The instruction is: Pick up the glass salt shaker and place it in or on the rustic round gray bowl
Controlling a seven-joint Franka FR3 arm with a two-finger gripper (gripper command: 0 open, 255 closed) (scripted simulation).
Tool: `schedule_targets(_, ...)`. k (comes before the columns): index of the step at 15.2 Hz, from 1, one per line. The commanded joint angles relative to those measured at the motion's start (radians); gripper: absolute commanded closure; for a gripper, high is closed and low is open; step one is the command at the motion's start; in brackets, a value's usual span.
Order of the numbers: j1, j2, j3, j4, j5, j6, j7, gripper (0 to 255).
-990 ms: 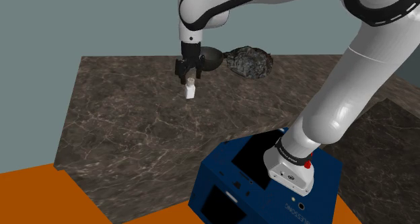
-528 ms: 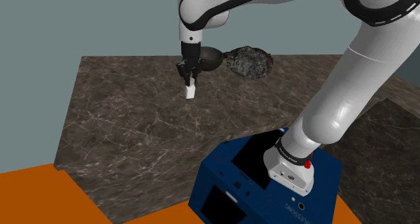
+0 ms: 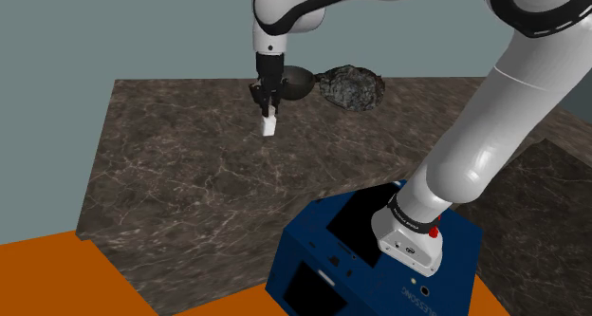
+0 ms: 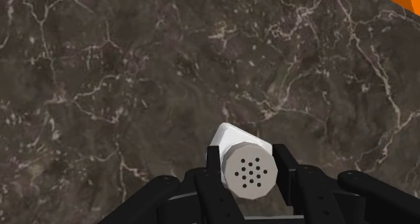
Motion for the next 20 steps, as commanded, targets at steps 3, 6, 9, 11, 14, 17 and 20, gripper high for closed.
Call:
schedule_targets(3, -0.001, -0.019, 0.0, 0.031, 0.001, -0.05, 0.004, 255)
schedule_targets(6, -0.002, -0.034, -0.001, 0.055, 0.001, -0.089, 0.007, 255)
schedule_targets(9, -0.002, -0.046, -0.002, 0.082, 0.001, -0.127, 0.011, 255)
schedule_targets(11, -0.003, -0.054, -0.002, 0.1, 0.001, -0.153, 0.013, 255)
schedule_targets(14, -0.003, -0.063, -0.003, 0.13, 0.002, -0.192, 0.016, 255)
schedule_targets(17, -0.004, -0.071, -0.004, 0.162, 0.002, -0.231, 0.02, 255)
schedule_targets(20, -0.005, -0.077, -0.004, 0.195, 0.002, -0.27, 0.024, 255)
